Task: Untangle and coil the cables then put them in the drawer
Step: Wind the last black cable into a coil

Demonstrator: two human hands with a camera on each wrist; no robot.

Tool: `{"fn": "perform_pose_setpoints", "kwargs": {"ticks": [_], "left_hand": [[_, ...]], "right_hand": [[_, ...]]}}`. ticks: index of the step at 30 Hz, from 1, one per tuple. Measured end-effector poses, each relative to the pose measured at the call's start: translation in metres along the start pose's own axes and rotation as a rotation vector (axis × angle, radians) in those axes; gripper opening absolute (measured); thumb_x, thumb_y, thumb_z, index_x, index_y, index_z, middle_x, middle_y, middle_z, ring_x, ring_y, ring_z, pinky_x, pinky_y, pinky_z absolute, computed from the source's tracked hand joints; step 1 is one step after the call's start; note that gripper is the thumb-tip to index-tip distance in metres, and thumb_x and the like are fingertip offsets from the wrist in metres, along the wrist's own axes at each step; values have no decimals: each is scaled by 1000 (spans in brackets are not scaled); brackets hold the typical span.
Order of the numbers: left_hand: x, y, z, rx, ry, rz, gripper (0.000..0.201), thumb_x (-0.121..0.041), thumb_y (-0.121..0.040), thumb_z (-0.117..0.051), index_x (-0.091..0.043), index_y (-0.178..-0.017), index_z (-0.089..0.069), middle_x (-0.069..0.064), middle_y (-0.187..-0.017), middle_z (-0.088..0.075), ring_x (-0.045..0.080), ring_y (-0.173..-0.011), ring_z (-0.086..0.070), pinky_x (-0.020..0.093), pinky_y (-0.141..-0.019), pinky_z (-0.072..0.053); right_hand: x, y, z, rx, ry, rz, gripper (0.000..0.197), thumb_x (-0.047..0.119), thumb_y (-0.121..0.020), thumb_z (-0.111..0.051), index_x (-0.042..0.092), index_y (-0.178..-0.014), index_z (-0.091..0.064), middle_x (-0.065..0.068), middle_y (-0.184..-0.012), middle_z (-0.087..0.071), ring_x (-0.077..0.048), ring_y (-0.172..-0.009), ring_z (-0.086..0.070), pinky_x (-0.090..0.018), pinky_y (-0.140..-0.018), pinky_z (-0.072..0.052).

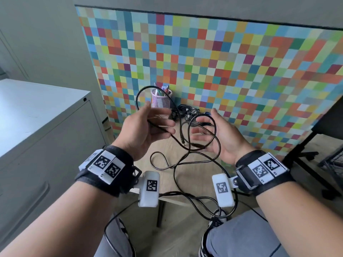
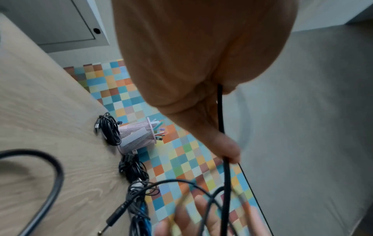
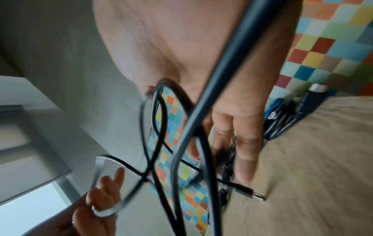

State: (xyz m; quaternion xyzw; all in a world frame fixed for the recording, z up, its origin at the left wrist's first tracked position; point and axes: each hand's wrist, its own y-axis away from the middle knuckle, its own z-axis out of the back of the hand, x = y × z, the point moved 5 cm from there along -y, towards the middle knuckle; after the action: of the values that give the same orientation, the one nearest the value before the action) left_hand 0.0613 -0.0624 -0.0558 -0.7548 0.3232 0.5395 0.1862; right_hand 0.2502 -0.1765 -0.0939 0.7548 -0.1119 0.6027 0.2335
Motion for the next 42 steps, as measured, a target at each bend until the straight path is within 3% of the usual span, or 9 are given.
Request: {"fn": "perform_pose_setpoints", "kwargs": {"ticks": [4,8,16,19,22,26,34,39,42], "left_hand": [[-14,-4,10,-123,155,-116,61,-43,-113,-24,3,-113,-64,22,-81,-71,33,-74,-73,33,-63,-61],[-39,-7,17,-195,186,-240,59,-44,-113,-27,2,-111,-64,21,-78,-69,38,-83,-73,40,-74,-63],[-55,-7,21,-274,-397,-280,30,-32,-107,-50,-7,-116,-65,0,-67,-59,15,-57,-62,28,-53,-54],[-16,-7,4,-69,-878,-167,30,-49,-92,-71,-28,-112,-62,-3,-99,-71,7,-75,-63,31,-66,-58],[11,-1,-20,63,-1346,-209,42,-70,-81,-71,-35,-102,-64,-15,-88,-60,1,-76,-56,25,-64,-46],[40,-8,-32,96,-1596,-153,53,-81,-74,-67,-36,-102,-68,-11,-87,-68,8,-74,-62,29,-64,-52],[56,-26,-38,77,-1667,-147,58,-71,-86,-63,-37,-133,-62,-8,-114,-70,19,-101,-65,34,-79,-54],[65,-38,-36,219,-1561,-29,26,-51,-89,-73,-35,-109,-75,-10,-96,-70,13,-83,-62,29,-72,-52],[53,-41,-26,152,-1380,-96,8,-36,-93,-73,-28,-92,-74,-10,-80,-66,10,-70,-58,24,-58,-42]], "right_hand": [[-12,8,6,102,144,19,53,51,-84,-76,17,-123,-66,-12,-128,-70,-25,-115,-67,-49,-84,-58],[-19,7,13,55,286,32,21,-4,-97,-65,11,-111,-61,-11,-87,-71,-23,-66,-67,-35,-53,-57],[-7,5,23,-53,208,264,20,24,-93,-70,11,-108,-67,-2,-64,-49,-10,-39,-35,-25,-38,-36],[5,7,12,-113,338,362,10,8,-102,-61,8,-108,-70,-6,-66,-56,-17,-45,-43,-24,-36,-37],[10,4,9,-195,409,401,13,9,-104,-59,13,-104,-71,3,-69,-69,-29,-53,-42,-26,-38,-37],[14,3,4,-187,398,436,18,8,-105,-56,18,-100,-69,1,-73,-71,-15,-38,-39,-27,-41,-36],[13,2,-6,-103,391,460,23,3,-106,-50,14,-102,-70,-4,-75,-67,-12,-37,-36,-30,-45,-38],[12,5,-8,-40,591,452,36,-3,-101,-50,19,-93,-79,1,-83,-68,-6,-49,-45,-31,-57,-45],[5,9,-8,46,1012,363,16,20,-92,-73,29,-104,-78,11,-97,-65,-1,-82,-60,-21,-76,-45]]}}
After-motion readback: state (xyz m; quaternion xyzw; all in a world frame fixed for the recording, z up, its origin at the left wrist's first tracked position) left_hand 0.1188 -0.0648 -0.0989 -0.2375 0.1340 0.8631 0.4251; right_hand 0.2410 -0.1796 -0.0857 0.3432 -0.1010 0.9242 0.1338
